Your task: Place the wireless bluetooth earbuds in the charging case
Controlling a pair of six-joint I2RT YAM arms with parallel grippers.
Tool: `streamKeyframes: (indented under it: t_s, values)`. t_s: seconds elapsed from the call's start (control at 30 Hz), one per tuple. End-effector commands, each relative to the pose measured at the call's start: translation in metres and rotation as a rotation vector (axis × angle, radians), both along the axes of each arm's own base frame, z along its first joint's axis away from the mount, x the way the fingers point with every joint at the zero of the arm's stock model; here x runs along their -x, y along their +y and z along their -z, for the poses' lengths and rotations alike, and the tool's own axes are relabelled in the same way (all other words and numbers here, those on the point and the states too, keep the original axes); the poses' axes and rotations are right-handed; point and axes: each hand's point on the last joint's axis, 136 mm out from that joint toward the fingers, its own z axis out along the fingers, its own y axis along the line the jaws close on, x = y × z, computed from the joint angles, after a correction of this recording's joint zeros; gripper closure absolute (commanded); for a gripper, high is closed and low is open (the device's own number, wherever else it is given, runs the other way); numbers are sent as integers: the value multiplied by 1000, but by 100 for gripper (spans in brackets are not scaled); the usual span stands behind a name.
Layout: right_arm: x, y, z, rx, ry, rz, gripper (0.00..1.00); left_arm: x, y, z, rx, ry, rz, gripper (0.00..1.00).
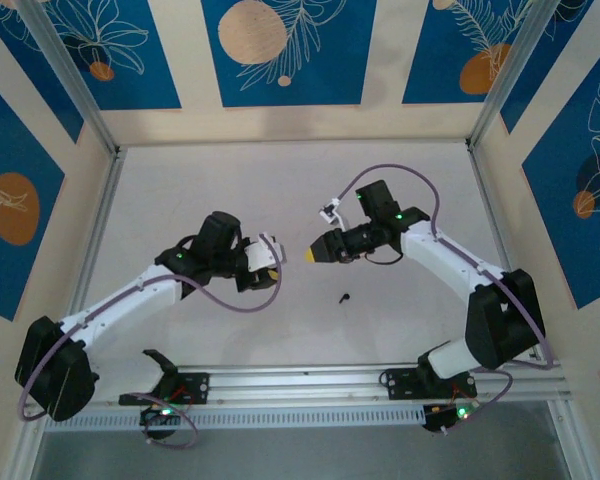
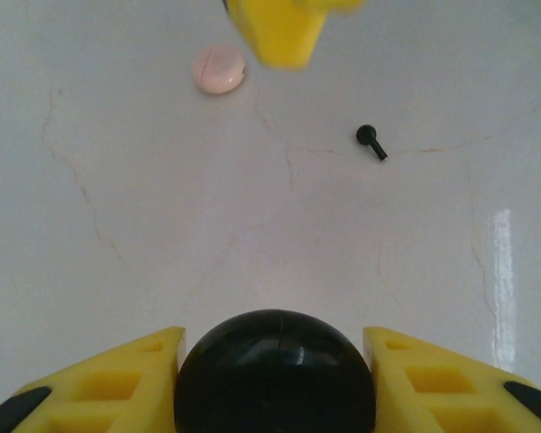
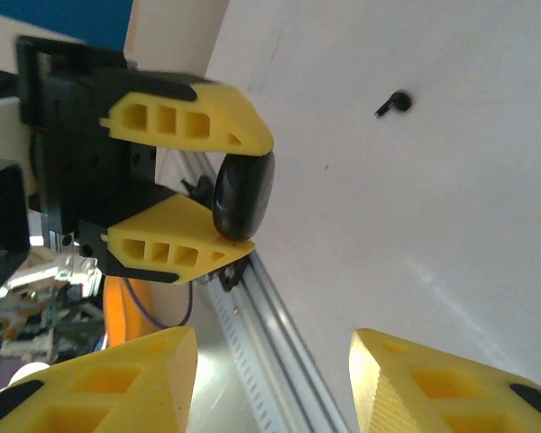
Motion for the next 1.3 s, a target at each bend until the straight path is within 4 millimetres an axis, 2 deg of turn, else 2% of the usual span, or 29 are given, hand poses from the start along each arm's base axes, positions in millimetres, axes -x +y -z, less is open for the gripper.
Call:
streamKeyframes:
  t_s: [0.0, 0.3, 0.87, 1.03, 1.27]
  values:
    - [14, 16, -14, -51, 56, -73, 52, 6, -6, -5, -1, -98, 89, 65]
    - [20, 43, -9, -63, 86, -135, 52, 9, -11, -3, -16, -122, 108, 66]
    - [11, 60, 8, -55, 136, -119, 56, 12, -16, -7, 14, -135, 109, 65]
    - [11, 64, 8, -69, 142, -125, 60, 13, -17, -12, 26, -145, 110, 65]
    - [15, 66, 9, -75, 148, -138, 76, 12, -18, -16, 46, -153, 96, 64]
